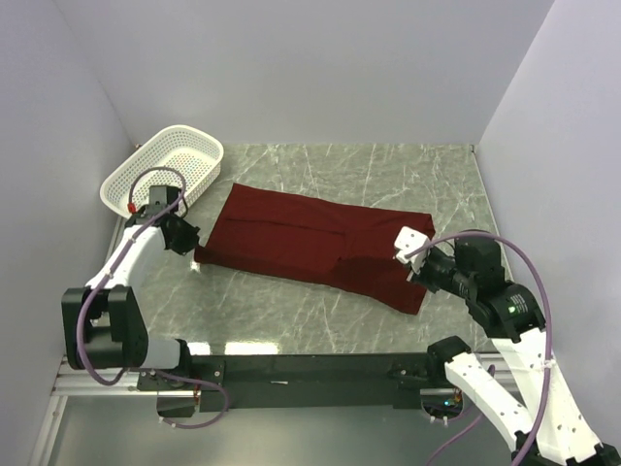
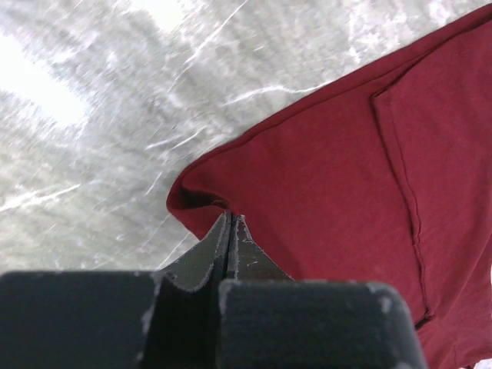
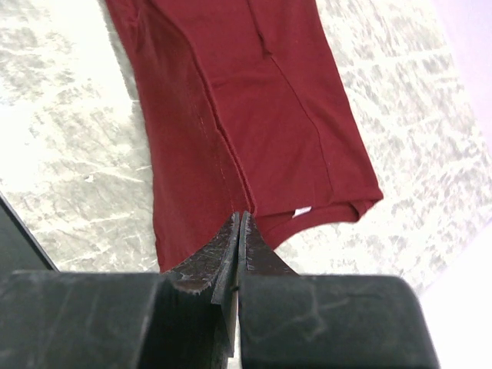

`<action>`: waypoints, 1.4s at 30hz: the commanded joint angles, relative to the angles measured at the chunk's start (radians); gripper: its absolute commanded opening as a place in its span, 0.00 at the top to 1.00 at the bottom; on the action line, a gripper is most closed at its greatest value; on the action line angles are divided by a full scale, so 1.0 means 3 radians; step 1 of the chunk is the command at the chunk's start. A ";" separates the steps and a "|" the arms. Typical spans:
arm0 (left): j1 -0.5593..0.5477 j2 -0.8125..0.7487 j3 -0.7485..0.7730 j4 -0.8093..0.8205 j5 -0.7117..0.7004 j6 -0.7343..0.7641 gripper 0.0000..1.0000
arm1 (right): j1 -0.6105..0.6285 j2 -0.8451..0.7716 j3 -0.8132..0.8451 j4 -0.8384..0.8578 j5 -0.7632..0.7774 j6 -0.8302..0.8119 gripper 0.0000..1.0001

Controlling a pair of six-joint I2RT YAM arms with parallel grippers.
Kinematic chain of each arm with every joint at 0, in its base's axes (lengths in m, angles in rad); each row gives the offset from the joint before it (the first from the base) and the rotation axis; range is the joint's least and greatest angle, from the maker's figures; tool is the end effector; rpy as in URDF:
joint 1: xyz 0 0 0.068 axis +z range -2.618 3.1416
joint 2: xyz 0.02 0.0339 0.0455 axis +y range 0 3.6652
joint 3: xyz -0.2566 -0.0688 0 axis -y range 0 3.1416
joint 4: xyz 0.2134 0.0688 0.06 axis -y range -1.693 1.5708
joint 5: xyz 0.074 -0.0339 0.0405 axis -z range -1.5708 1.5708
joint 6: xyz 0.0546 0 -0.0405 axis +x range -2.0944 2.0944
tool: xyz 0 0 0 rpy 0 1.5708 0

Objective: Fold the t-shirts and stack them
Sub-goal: Fold the tshirt

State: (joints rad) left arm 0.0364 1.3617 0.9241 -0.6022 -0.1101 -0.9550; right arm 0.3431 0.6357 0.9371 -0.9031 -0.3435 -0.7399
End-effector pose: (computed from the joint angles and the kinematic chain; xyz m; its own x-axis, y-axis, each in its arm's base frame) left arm 0.2500 0.0151 0.2178 -0.4228 -0.8273 -0.3698 -0.7565 0.5469 -0.3586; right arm 0.0907 0.0519 0.3155 -0.0038 -0.6755 -0.7374 -0.7864 0.4575 -0.4150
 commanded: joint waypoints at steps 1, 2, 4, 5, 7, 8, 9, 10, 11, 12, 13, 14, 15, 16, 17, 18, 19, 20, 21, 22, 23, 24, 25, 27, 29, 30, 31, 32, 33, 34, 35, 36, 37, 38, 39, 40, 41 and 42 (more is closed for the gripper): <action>0.0017 0.0109 0.0222 0.0105 0.0060 0.0131 1.00 | -0.0075 0.0008 0.0118 0.0126 0.0102 0.0114 1.00; 0.0017 0.0160 0.0258 0.0110 0.0060 0.0151 1.00 | -0.0090 0.0023 0.0128 0.0122 0.0097 0.0114 1.00; 0.0017 0.0216 0.0289 0.0125 0.0055 0.0166 1.00 | -0.0106 0.0059 0.0164 0.0127 0.0071 0.0124 1.00; 0.0017 0.0242 0.0315 0.0131 0.0065 0.0177 1.00 | -0.0111 0.0064 0.0169 0.0137 0.0066 0.0129 1.00; 0.0017 0.0313 0.0325 0.0151 0.0080 0.0177 1.00 | -0.0126 0.0110 0.0164 0.0162 0.0076 0.0114 1.00; 0.0012 0.0329 0.0330 0.0151 0.0086 0.0177 1.00 | -0.0136 0.0120 0.0164 0.0178 0.0081 0.0114 1.00; 0.0012 0.0354 0.0325 0.0161 0.0091 0.0182 1.00 | -0.0152 0.0141 0.0169 0.0183 0.0082 0.0104 1.00; 0.0012 0.0365 0.0320 0.0182 0.0086 0.0177 1.00 | -0.0162 0.0161 0.0179 0.0183 0.0071 0.0094 1.00; 0.0012 0.0365 0.0320 0.0187 0.0081 0.0182 1.00 | -0.0167 0.0177 0.0185 0.0193 0.0066 0.0094 1.00; 0.0017 0.0385 0.0315 0.0197 0.0075 0.0182 1.00 | -0.0192 0.0207 0.0195 0.0193 0.0061 0.0089 1.00; 0.0017 0.0395 0.0320 0.0207 0.0070 0.0187 1.00 | -0.0208 0.0223 0.0195 0.0208 0.0066 0.0078 1.00; 0.0017 0.0426 0.0340 0.0212 0.0065 0.0192 1.00 | -0.0228 0.0238 0.0200 0.0219 0.0066 0.0073 1.00; 0.0012 0.0441 0.0361 0.0207 0.0070 0.0192 1.00 | -0.0254 0.0274 0.0200 0.0224 0.0056 0.0063 1.00; 0.0017 0.0462 0.0376 0.0212 0.0070 0.0192 1.00 | -0.0320 0.0284 0.0200 0.0254 0.0036 0.0058 1.00; 0.0017 0.0502 0.0422 0.0218 0.0065 0.0197 1.00 | -0.0361 0.0304 0.0205 0.0259 0.0015 0.0048 1.00; 0.0017 0.0528 0.0453 0.0218 0.0065 0.0192 1.00 | -0.0402 0.0350 0.0205 0.0265 -0.0010 0.0017 1.00; 0.0017 0.0559 0.0483 0.0218 0.0060 0.0202 1.00 | -0.0514 0.0371 0.0210 0.0265 -0.0051 -0.0003 1.00; 0.0012 0.0630 0.0554 0.0202 0.0060 0.0213 1.00 | -0.0565 0.0391 0.0210 0.0280 -0.0112 -0.0019 1.00; 0.0017 0.0671 0.0596 0.0197 0.0050 0.0223 1.00 | -0.0627 0.0432 0.0210 0.0290 -0.0153 -0.0054 1.00; 0.0012 0.0712 0.0631 0.0192 0.0050 0.0238 1.00 | -0.0668 0.0453 0.0220 0.0290 -0.0184 -0.0075 1.00; 0.0017 0.0788 0.0713 0.0177 0.0040 0.0248 1.00 | -0.0754 0.0478 0.0225 0.0295 -0.0215 -0.0090 1.00; 0.0017 0.0825 0.0749 0.0167 0.0035 0.0264 1.00 | -0.0796 0.0524 0.0236 0.0305 -0.0271 -0.0121 1.00; 0.0017 0.0860 0.0780 0.0177 0.0029 0.0284 1.00 | -0.0826 0.0540 0.0231 0.0316 -0.0297 -0.0136 1.00; 0.0017 0.0993 0.0887 0.0146 0.0029 0.0299 0.99 | -0.0888 0.0606 0.0231 0.0331 -0.0368 -0.0177 1.00; 0.0017 0.1131 0.0984 0.0136 0.0070 0.0335 1.00 | -0.0914 0.0672 0.0231 0.0372 -0.0399 -0.0182 1.00; 0.0012 0.1172 0.1015 0.0126 0.0075 0.0340 1.00 | -0.0914 0.0693 0.0231 0.0392 -0.0414 -0.0187 1.00; 0.0012 0.1208 0.1046 0.0126 0.0086 0.0345 1.00 | -0.0919 0.0719 0.0231 0.0423 -0.0420 -0.0182 1.00; 0.0012 0.1264 0.1092 0.0120 0.0086 0.0356 1.00 | -0.0919 0.0754 0.0236 0.0443 -0.0425 -0.0182 1.00; 0.0012 0.1290 0.1117 0.0125 0.0086 0.0361 1.00 | -0.0924 0.0765 0.0241 0.0459 -0.0430 -0.0177 1.00; 0.0012 0.1321 0.1138 0.0115 0.0086 0.0371 1.00 | -0.0924 0.0780 0.0251 0.0489 -0.0450 -0.0182 1.00; 0.0012 0.1366 0.1189 0.0110 0.0086 0.0381 1.00 | -0.0924 0.0800 0.0256 0.0505 -0.0455 -0.0177 1.00; 0.0012 0.1387 0.1214 0.0100 0.0086 0.0386 1.00 | -0.0929 0.0801 0.0271 0.0520 -0.0460 -0.0172 1.00; 0.0012 0.1408 0.1235 0.0085 0.0075 0.0402 0.99 | -0.0924 0.0806 0.0282 0.0546 -0.0481 -0.0167 1.00; 0.0012 0.1438 0.1266 0.0080 0.0065 0.0417 1.00 | -0.0924 0.0831 0.0292 0.0561 -0.0486 -0.0162 1.00; 0.0012 0.1454 0.1276 0.0079 0.0065 0.0422 1.00 | -0.0929 0.0841 0.0327 0.0566 -0.0501 -0.0157 1.00; 0.0012 0.1464 0.1286 0.0079 0.0060 0.0437 1.00 | -0.0924 0.0862 0.0348 0.0571 -0.0512 -0.0152 1.00; 0.0012 0.1494 0.1296 0.0079 0.0055 0.0448 1.00 | -0.0924 0.0913 0.0379 0.0561 -0.0572 -0.0157 1.00; 0.0012 0.1510 0.1302 0.0079 0.0050 0.0453 1.00 | -0.0924 0.0943 0.0460 0.0551 -0.0629 -0.0152 1.00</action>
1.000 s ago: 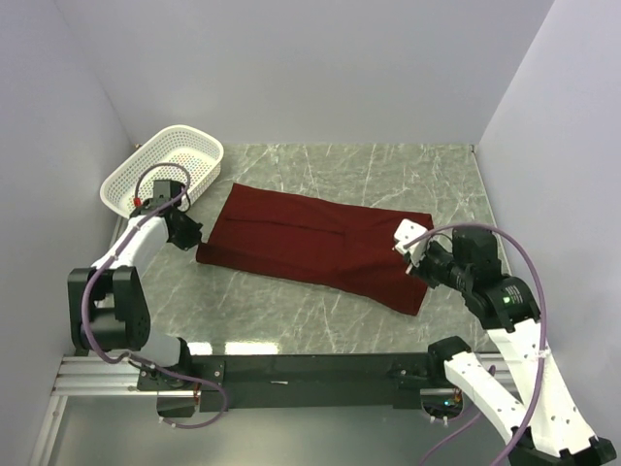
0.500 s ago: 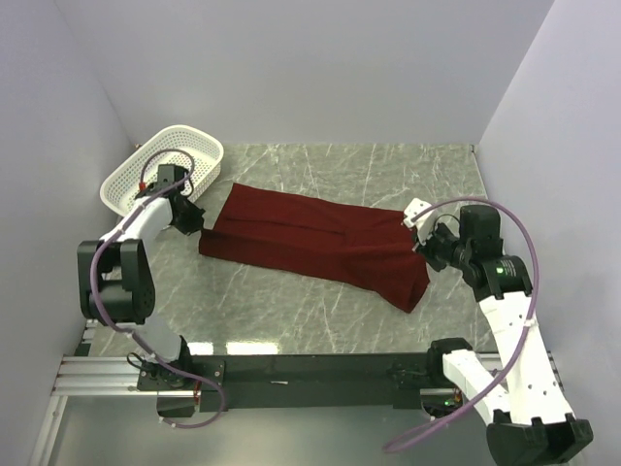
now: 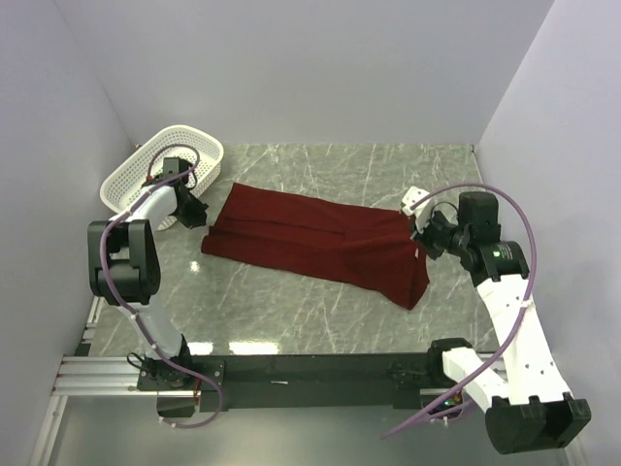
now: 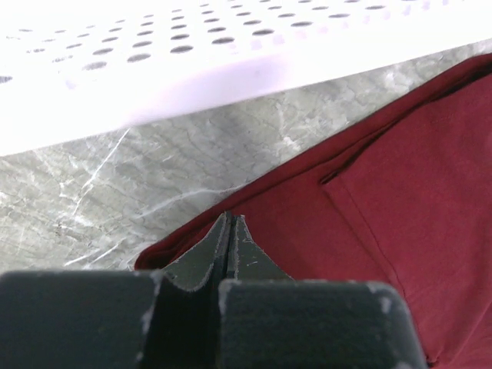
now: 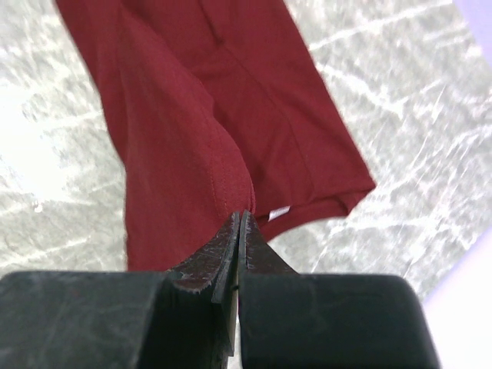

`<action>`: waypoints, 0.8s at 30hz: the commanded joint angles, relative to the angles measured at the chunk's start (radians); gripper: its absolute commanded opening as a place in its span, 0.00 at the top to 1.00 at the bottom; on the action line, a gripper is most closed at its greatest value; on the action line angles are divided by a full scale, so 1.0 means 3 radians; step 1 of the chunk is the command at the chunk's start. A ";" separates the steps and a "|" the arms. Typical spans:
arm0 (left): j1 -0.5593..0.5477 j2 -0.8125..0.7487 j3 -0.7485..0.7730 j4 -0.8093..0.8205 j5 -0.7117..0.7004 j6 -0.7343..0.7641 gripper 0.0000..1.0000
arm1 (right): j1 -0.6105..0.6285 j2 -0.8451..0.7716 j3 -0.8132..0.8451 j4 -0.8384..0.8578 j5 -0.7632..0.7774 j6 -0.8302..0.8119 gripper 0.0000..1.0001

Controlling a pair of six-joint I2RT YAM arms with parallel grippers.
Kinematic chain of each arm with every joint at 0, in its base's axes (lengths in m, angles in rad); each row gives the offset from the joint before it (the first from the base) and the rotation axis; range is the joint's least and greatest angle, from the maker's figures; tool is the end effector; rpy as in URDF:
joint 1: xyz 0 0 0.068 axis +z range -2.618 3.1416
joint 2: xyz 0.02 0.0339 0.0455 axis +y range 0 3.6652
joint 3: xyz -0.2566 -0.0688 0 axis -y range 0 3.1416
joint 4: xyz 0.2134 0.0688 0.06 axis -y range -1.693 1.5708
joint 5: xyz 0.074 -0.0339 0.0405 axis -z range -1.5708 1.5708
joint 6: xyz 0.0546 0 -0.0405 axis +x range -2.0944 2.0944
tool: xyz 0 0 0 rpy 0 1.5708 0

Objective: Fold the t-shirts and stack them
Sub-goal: Fold the tshirt

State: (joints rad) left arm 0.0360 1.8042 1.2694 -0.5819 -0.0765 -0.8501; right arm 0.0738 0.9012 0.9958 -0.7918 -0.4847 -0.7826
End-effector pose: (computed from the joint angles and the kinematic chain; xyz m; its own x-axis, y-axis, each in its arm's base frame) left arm 0.3495 0.0168 0.1906 -0.5405 -0.7691 -0.3411 -0.7206 0.6325 -0.2843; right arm 0.1590 0.0373 0.3160 -0.1569 -0.6372 -0.7546 -0.7504 0.5736 -0.3284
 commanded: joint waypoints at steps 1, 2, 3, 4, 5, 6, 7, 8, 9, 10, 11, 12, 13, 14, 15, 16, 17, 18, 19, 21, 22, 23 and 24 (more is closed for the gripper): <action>0.0013 0.0050 0.0171 0.0012 -0.0062 0.0108 1.00 | -0.0026 0.0094 0.0316 0.0144 -0.0219 0.0001 1.00; 0.0013 0.0081 0.0176 -0.0003 -0.0067 0.0113 1.00 | -0.0026 0.0155 0.0367 0.0129 -0.0326 0.0011 1.00; 0.0013 0.0096 0.0187 -0.0003 -0.0077 0.0113 1.00 | -0.0026 0.0186 0.0463 0.0113 -0.0383 0.0031 1.00; 0.0013 0.0107 0.0197 -0.0008 -0.0077 0.0113 1.00 | -0.0021 0.0212 0.0510 0.0093 -0.0424 0.0037 1.00; 0.0013 0.0127 0.0212 -0.0008 -0.0077 0.0113 1.00 | -0.0026 0.0242 0.0551 0.0078 -0.0460 0.0037 1.00; 0.0008 0.0132 0.0217 -0.0003 -0.0072 0.0113 1.00 | -0.0026 0.0253 0.0602 0.0067 -0.0521 0.0011 1.00; 0.0008 0.0142 0.0233 -0.0003 -0.0067 0.0108 1.00 | -0.0021 0.0258 0.0618 0.0072 -0.0547 0.0006 1.00; 0.0008 0.0158 0.0243 -0.0013 -0.0067 0.0108 1.00 | -0.0021 0.0263 0.0628 0.0062 -0.0568 0.0001 1.00; 0.0008 0.0163 0.0253 -0.0024 -0.0067 0.0118 1.00 | -0.0006 0.0278 0.0663 0.0047 -0.0613 -0.0024 1.00; 0.0008 0.0168 0.0258 -0.0029 -0.0072 0.0129 1.00 | 0.0004 0.0284 0.0679 -0.0019 -0.0634 -0.0045 1.00; 0.0008 0.0168 0.0278 -0.0034 -0.0077 0.0124 1.00 | 0.0025 0.0309 0.0694 -0.0060 -0.0649 -0.0065 1.00; 0.0008 0.0163 0.0284 -0.0039 -0.0082 0.0129 1.00 | 0.0076 0.0324 0.0705 -0.0086 -0.0660 -0.0091 1.00; 0.0008 0.0158 0.0294 -0.0049 -0.0088 0.0139 1.00 | 0.0112 0.0325 0.0695 -0.0127 -0.0670 -0.0101 1.00; 0.0008 0.0143 0.0299 -0.0054 -0.0088 0.0144 1.00 | 0.0168 0.0320 0.0679 -0.0147 -0.0670 -0.0122 1.00; 0.0008 0.0127 0.0304 -0.0059 -0.0088 0.0149 1.00 | 0.0295 0.0304 0.0649 -0.0173 -0.0675 -0.0137 1.00; 0.0008 0.0117 0.0304 -0.0065 -0.0093 0.0154 1.00 | 0.0407 0.0294 0.0623 -0.0193 -0.0655 -0.0142 1.00; 0.0003 0.0066 0.0304 -0.0065 -0.0103 0.0164 1.00 | 0.0520 0.0253 0.0592 -0.0204 -0.0629 -0.0137 1.00; 0.0008 0.0035 0.0309 -0.0070 -0.0113 0.0165 1.00 | 0.0642 0.0223 0.0536 -0.0219 -0.0614 -0.0152 1.00; 0.0008 0.0010 0.0309 -0.0065 -0.0123 0.0190 1.00 | 0.0942 0.0192 0.0511 -0.0290 -0.0619 -0.0178 1.00; 0.0008 -0.0087 0.0289 -0.0080 -0.0139 0.0210 1.00 | 0.1276 0.0100 0.0434 -0.0448 -0.0756 -0.0371 1.00; 0.0003 -0.0123 0.0259 -0.0075 -0.0144 0.0236 1.00 | 0.1662 0.0069 0.0408 -0.0687 -0.0803 -0.0484 1.00; 0.0008 -0.0189 0.0233 -0.0065 -0.0129 0.0251 1.00 | 0.1869 0.0039 0.0368 -0.0776 -0.0874 -0.0632 1.00; 0.0008 -0.0220 0.0197 -0.0049 -0.0113 0.0262 1.00 | 0.1982 0.0043 0.0291 -0.0878 -0.0956 -0.0734 1.00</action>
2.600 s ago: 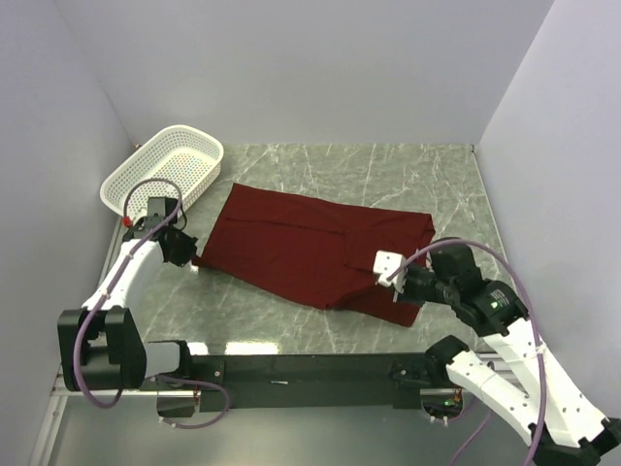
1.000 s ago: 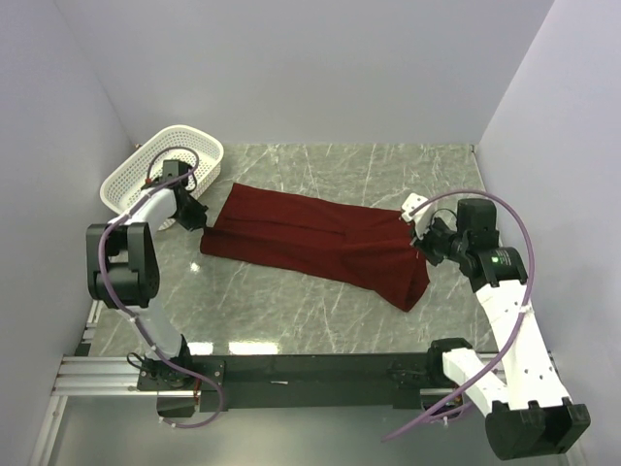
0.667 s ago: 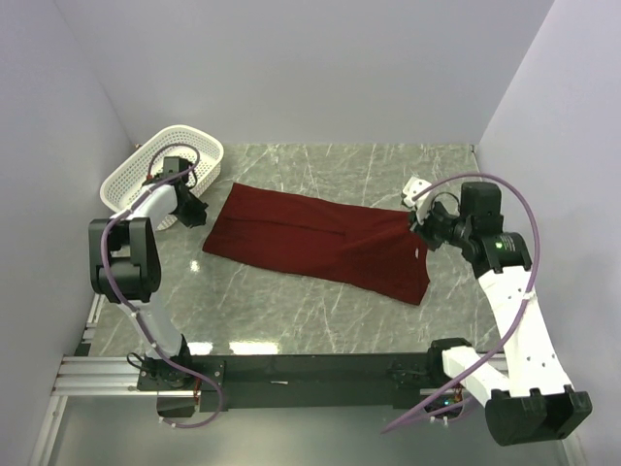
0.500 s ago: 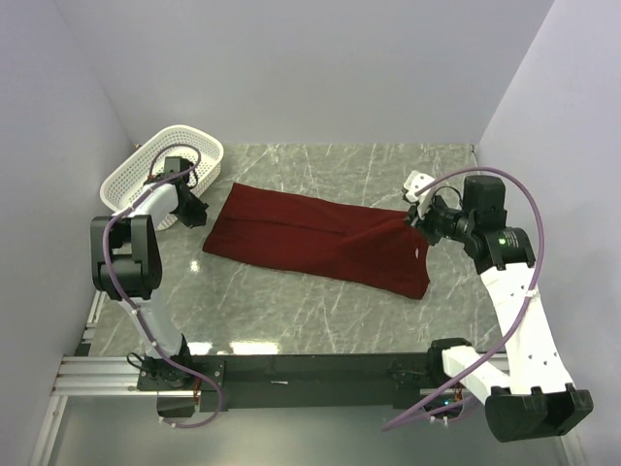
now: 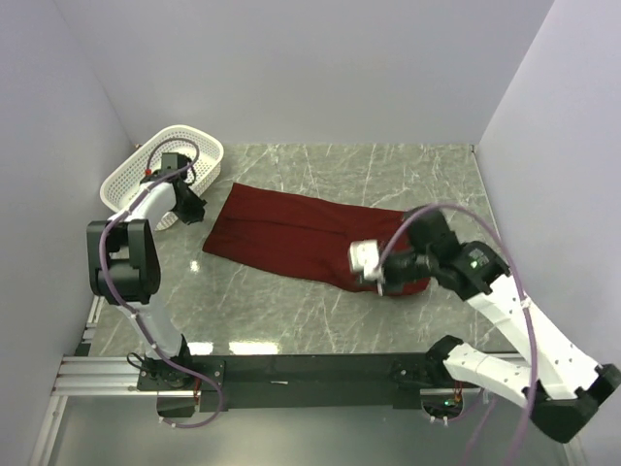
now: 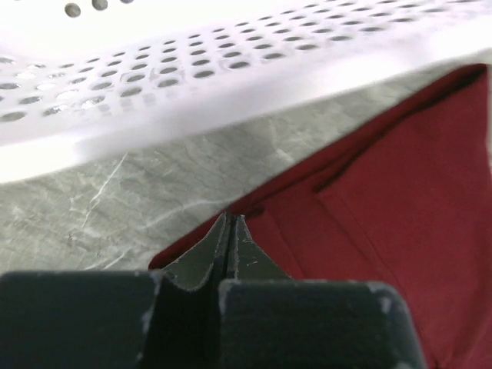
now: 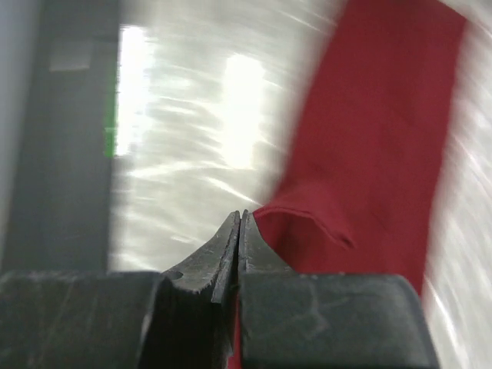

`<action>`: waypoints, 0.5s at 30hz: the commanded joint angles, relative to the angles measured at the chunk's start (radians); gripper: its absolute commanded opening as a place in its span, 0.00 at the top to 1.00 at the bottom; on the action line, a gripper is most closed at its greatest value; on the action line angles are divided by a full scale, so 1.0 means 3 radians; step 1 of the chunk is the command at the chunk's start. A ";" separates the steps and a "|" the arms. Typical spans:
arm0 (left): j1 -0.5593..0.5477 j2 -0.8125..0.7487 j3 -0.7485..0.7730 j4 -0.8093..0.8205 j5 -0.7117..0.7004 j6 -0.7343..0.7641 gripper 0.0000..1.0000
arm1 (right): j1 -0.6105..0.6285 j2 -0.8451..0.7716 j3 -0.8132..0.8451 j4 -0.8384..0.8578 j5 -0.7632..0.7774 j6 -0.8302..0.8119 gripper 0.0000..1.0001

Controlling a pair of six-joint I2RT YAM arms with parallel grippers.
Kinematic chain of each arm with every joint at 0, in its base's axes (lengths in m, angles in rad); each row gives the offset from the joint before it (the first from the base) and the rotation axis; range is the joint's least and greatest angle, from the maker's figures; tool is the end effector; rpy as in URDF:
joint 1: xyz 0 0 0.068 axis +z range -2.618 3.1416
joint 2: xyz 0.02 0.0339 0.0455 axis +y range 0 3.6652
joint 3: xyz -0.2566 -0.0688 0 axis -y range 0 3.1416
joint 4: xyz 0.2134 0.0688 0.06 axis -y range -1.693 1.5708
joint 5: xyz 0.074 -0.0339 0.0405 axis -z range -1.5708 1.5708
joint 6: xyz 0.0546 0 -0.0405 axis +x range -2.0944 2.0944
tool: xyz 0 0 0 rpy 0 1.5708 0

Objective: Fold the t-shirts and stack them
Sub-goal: Fold the tshirt

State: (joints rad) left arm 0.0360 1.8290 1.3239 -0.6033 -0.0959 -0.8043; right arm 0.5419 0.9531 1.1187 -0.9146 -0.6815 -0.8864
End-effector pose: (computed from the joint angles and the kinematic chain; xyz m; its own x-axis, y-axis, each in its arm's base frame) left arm 0.3581 0.0181 0.1960 -0.5638 -0.7378 -0.3711 -0.6987 0.6657 -0.2619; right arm 0.1170 0.1106 0.3378 0.2478 -0.5532 -0.7954 -0.9551 -0.0019 -0.2963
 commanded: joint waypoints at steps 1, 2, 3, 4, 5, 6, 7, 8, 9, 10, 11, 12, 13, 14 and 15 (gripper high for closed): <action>0.0008 -0.0339 -0.0061 0.0032 -0.0053 0.0124 0.99 | 0.0509 -0.0109 -0.0165 -0.0702 -0.0346 -0.0501 1.00; 0.0008 -0.0390 -0.0097 0.0047 -0.0043 0.0135 1.00 | 0.0733 -0.0038 -0.0286 -0.0770 -0.0311 -0.0588 1.00; 0.0013 -0.0405 -0.0133 0.0058 -0.0043 0.0140 1.00 | 0.0877 0.0003 -0.0369 -0.0832 -0.0108 -0.0594 1.00; 0.0013 -0.0426 -0.0199 0.0063 -0.0038 0.0140 1.00 | 0.1050 0.0034 -0.0466 -0.0837 0.0005 -0.0564 1.00; 0.0013 -0.0456 -0.0230 0.0068 -0.0033 0.0145 0.99 | 0.1310 0.0054 -0.0578 -0.0802 0.0082 -0.0447 1.00; 0.0013 -0.0467 -0.0266 0.0093 -0.0023 0.0145 1.00 | 0.1434 0.0055 -0.0792 -0.0761 0.0220 -0.0390 1.00; 0.0013 -0.0482 -0.0317 0.0104 0.0003 0.0140 0.99 | 0.1496 0.0044 -0.0885 -0.0690 0.0277 -0.0359 1.00; 0.0013 -0.0492 -0.0338 0.0119 0.0028 0.0140 0.99 | 0.1542 -0.0001 -0.1028 -0.0654 0.0343 -0.0313 1.00; 0.0013 -0.0503 -0.0353 0.0124 0.0044 0.0140 0.99 | 0.1604 -0.0022 -0.1080 -0.0608 0.0455 -0.0272 1.00; 0.0008 -0.0503 -0.0373 0.0134 0.0054 0.0135 1.00 | 0.1609 -0.0042 -0.1121 -0.0511 0.0618 -0.0237 1.00; 0.0013 -0.0513 -0.0379 0.0134 0.0074 0.0135 0.99 | 0.1614 -0.0068 -0.1172 -0.0465 0.0691 -0.0186 1.00; 0.0013 -0.0523 -0.0384 0.0140 0.0090 0.0140 0.99 | 0.1614 -0.0068 -0.1198 -0.0409 0.0742 -0.0145 1.00; 0.0013 -0.0533 -0.0384 0.0145 0.0110 0.0145 0.99 | 0.1614 -0.0063 -0.1208 -0.0292 0.0793 -0.0093 1.00; 0.0018 -0.0533 -0.0374 0.0135 0.0115 0.0145 0.99 | 0.1609 -0.0053 -0.1223 -0.0245 0.0789 -0.0027 1.00; 0.0013 -0.0538 -0.0363 0.0124 0.0115 0.0155 1.00 | 0.1609 -0.0043 -0.1223 -0.0184 0.0789 0.0029 1.00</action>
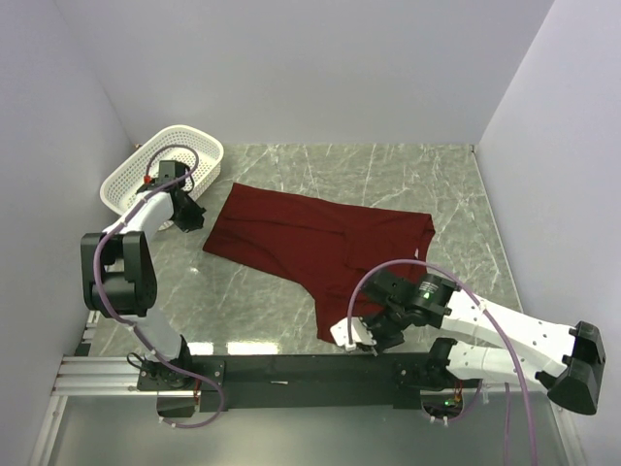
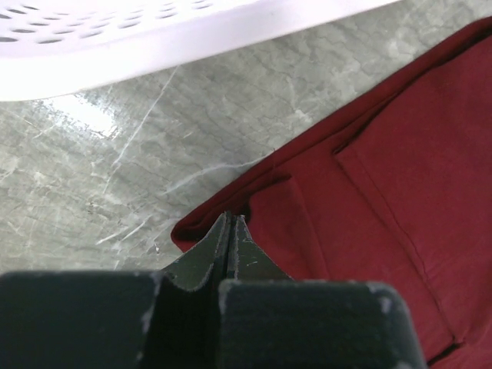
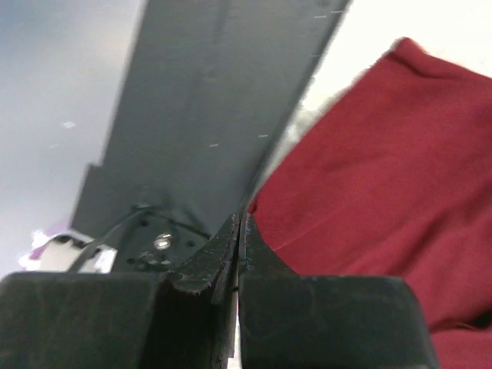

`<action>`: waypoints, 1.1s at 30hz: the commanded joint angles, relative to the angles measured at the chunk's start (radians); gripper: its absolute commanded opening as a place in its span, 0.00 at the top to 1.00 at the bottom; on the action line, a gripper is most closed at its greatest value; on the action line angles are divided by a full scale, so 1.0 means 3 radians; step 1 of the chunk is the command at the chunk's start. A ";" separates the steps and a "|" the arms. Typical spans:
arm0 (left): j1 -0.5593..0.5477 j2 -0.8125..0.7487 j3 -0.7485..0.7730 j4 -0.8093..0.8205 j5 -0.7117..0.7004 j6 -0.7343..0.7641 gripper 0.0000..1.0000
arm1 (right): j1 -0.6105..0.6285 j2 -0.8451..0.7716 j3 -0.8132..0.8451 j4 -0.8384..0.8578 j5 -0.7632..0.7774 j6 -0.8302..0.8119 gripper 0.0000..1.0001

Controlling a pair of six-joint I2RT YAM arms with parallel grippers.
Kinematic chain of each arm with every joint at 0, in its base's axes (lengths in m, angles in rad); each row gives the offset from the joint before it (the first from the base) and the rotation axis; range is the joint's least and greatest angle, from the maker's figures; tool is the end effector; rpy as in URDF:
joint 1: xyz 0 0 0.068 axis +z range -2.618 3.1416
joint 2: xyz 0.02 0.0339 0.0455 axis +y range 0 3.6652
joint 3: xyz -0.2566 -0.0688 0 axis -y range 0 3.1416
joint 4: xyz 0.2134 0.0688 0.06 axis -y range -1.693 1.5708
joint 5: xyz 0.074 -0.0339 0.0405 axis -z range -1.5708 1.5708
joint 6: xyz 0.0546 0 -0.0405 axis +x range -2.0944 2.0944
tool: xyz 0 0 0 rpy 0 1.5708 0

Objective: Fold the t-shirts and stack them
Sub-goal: Fold the tshirt

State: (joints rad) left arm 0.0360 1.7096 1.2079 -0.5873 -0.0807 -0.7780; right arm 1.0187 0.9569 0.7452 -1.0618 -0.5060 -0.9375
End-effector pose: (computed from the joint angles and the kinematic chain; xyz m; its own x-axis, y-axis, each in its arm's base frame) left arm 0.3306 0.0163 0.2038 -0.5794 -0.7209 -0.3802 -0.6737 0.6862 -0.2743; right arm 0.0452 0.1238 0.2207 0.3636 -0.7541 -0.5469 -0.8890 -0.4563 0.0381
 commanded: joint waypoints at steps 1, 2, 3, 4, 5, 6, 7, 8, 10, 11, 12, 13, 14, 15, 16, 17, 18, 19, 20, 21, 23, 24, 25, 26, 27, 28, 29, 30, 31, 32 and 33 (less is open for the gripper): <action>0.0013 -0.0140 0.0043 0.0061 0.0069 0.0078 1.00 | 0.0005 -0.0055 0.0016 0.0465 0.0239 0.0281 1.00; 0.0013 -0.0161 0.0044 0.0056 0.0085 0.0098 0.99 | -0.0031 -0.0055 0.0037 0.0497 0.0235 0.0343 1.00; 0.0008 -0.0171 0.0044 0.0045 0.0085 0.0103 1.00 | -0.0107 -0.0065 0.0057 0.0522 0.0199 0.0353 1.00; 0.0013 -0.0196 0.0039 0.0045 0.0080 0.0118 0.99 | -0.0290 -0.0121 0.0077 0.0588 0.0153 0.0369 1.00; 0.0013 -0.0207 0.0028 0.0045 0.0095 0.0134 0.99 | -0.0419 -0.0142 0.0128 0.0599 0.0011 0.0359 1.00; 0.0013 -0.0212 0.0023 0.0060 0.0100 0.0149 0.99 | -0.0536 -0.0173 0.0159 0.0599 -0.0066 0.0338 1.00; 0.0013 -0.0217 0.0008 0.0061 0.0120 0.0185 0.99 | -0.0765 -0.0218 0.0190 0.0599 -0.0138 0.0323 1.00; 0.0008 -0.0207 -0.0002 0.0066 0.0141 0.0195 0.99 | -0.0859 -0.0239 0.0241 0.0589 -0.0225 0.0298 1.00; 0.0008 -0.0156 -0.0007 0.0071 0.0212 0.0246 0.99 | -0.0992 -0.0265 0.0277 0.0599 -0.0251 0.0292 1.00; -0.0002 -0.0136 -0.0013 0.0071 0.0238 0.0262 0.99 | -0.1089 -0.0275 0.0307 0.0604 -0.0292 0.0272 1.00; -0.0008 -0.0115 -0.0018 0.0096 0.0274 0.0282 0.99 | -0.1135 -0.0280 0.0313 0.0610 -0.0317 0.0282 1.00; -0.0018 -0.0085 -0.0018 0.0112 0.0304 0.0328 0.99 | -0.1166 -0.0285 0.0318 0.0635 -0.0338 0.0292 1.00; -0.0023 -0.0074 -0.0023 0.0127 0.0330 0.0354 0.95 | -0.1202 -0.0285 0.0313 0.0645 -0.0353 0.0307 1.00; -0.0028 -0.0059 -0.0023 0.0162 0.0351 0.0374 0.91 | -0.1217 -0.0285 0.0318 0.0661 -0.0389 0.0318 1.00; -0.0038 -0.0013 -0.0003 0.0158 0.0366 0.0379 0.86 | -0.1228 -0.0290 0.0318 0.0686 -0.0404 0.0348 1.00; -0.0043 0.0013 0.0023 0.0158 0.0386 0.0379 0.82 | -0.1238 -0.0291 0.0308 0.0701 -0.0425 0.0353 1.00; -0.0049 0.0043 0.0054 0.0153 0.0407 0.0405 0.72 | -0.1238 -0.0285 0.0303 0.0712 -0.0445 0.0369 1.00; -0.0059 0.0099 0.0110 0.0127 0.0442 0.0410 0.67 | -0.1248 -0.0280 0.0303 0.0727 -0.0471 0.0384 1.00; -0.0099 0.0125 0.0130 0.0117 0.0448 0.0420 0.60 | -0.1253 -0.0280 0.0298 0.0727 -0.0481 0.0384 1.00; -0.0105 0.0151 0.0181 0.0107 0.0443 0.0425 0.57 | -0.1268 -0.0275 0.0298 0.0732 -0.0491 0.0389 1.00; -0.0237 0.0232 0.0238 0.0056 0.0366 0.0415 0.52 | -0.1279 -0.0275 0.0282 0.0732 -0.0512 0.0389 1.00; -0.0273 0.0263 0.0299 0.0030 0.0331 0.0380 0.52 | -0.1279 -0.0275 0.0282 0.0742 -0.0517 0.0389 1.00; -0.0329 0.0329 0.0325 -0.0011 0.0305 0.0354 0.52 | -0.1289 -0.0270 0.0277 0.0742 -0.0532 0.0384 1.00; -0.0350 0.0360 0.0355 -0.0016 0.0274 0.0328 0.54 | -0.1289 -0.0265 0.0272 0.0742 -0.0537 0.0379 1.00; -0.0371 0.0386 0.0406 -0.0031 0.0274 0.0242 0.55 | -0.1289 -0.0265 0.0272 0.0737 -0.0543 0.0379 1.00; -0.0391 0.0422 0.0432 -0.0042 0.0163 0.0191 0.56 | -0.1294 -0.0265 0.0272 0.0732 -0.0553 0.0374 1.00; -0.0401 0.0442 0.0463 -0.0062 0.0116 0.0145 0.58 | -0.1294 -0.0260 0.0272 0.0727 -0.0563 0.0374 1.00; -0.0412 0.0453 0.0529 -0.0082 0.0004 0.0048 0.60 | -0.1294 -0.0260 0.0272 0.0727 -0.0568 0.0374 1.00; -0.0427 0.0498 0.0560 -0.0103 -0.0037 0.0007 0.61 | -0.1294 -0.0265 0.0272 0.0717 -0.0573 0.0369 1.00; -0.0432 0.0524 0.0590 -0.0199 -0.0073 -0.0039 0.61 | -0.1289 -0.0265 0.0267 0.0717 -0.0568 0.0369 1.00; -0.0442 0.0560 0.0672 -0.0261 -0.0195 -0.0141 0.62 | -0.1294 -0.0270 0.0267 0.0707 -0.0563 0.0369 1.00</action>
State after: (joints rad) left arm -0.0959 1.8603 1.3411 -0.6151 -0.0429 -0.7418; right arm 0.6373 0.8829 0.8051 -0.8742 -0.6495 -0.8307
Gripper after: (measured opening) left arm 0.385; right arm 0.008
